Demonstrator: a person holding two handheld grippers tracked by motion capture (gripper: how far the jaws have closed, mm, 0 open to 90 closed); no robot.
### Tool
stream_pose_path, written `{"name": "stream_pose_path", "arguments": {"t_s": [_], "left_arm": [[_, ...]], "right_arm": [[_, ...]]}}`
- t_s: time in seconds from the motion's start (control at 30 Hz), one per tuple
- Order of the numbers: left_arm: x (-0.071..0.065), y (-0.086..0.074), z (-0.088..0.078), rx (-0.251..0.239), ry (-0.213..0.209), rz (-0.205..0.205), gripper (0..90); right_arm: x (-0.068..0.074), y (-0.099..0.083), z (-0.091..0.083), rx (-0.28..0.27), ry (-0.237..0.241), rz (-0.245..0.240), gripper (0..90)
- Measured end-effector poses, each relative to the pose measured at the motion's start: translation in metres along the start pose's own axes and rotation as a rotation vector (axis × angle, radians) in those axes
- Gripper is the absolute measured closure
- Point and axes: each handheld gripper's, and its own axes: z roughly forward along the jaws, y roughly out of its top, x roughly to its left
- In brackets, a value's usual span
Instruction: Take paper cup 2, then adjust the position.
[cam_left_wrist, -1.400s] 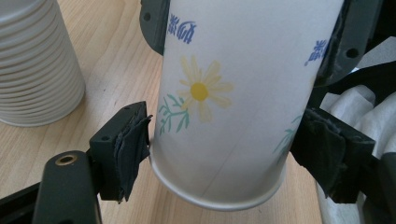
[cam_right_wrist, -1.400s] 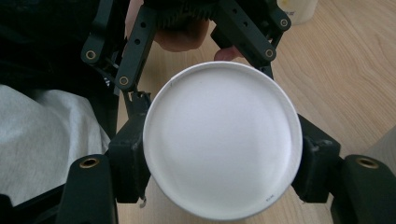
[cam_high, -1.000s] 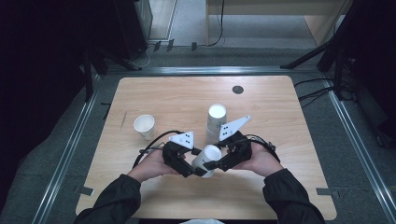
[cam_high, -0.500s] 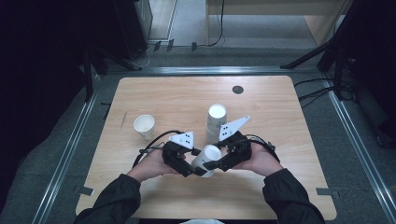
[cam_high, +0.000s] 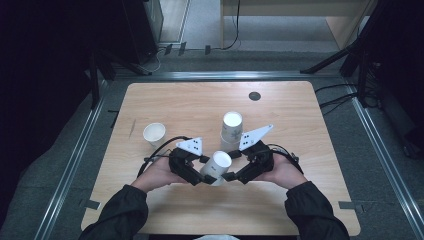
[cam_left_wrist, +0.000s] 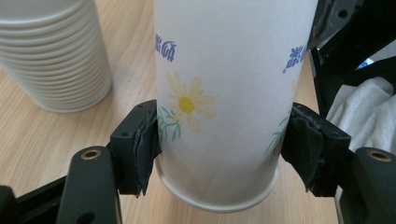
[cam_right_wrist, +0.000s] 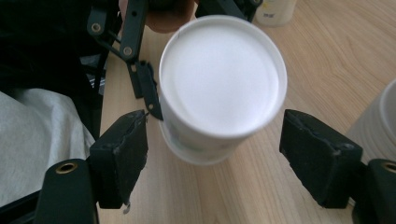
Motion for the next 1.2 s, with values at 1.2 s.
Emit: {"name": "stream_pose_path", "arguments": {"t_s": [1.2], "left_arm": [[0.003, 0.023, -0.024, 0.278, 0.098, 0.087, 31.4]], "right_arm": [[0.008, -0.019, 0.002, 0.002, -0.102, 0.011, 25.3]]}}
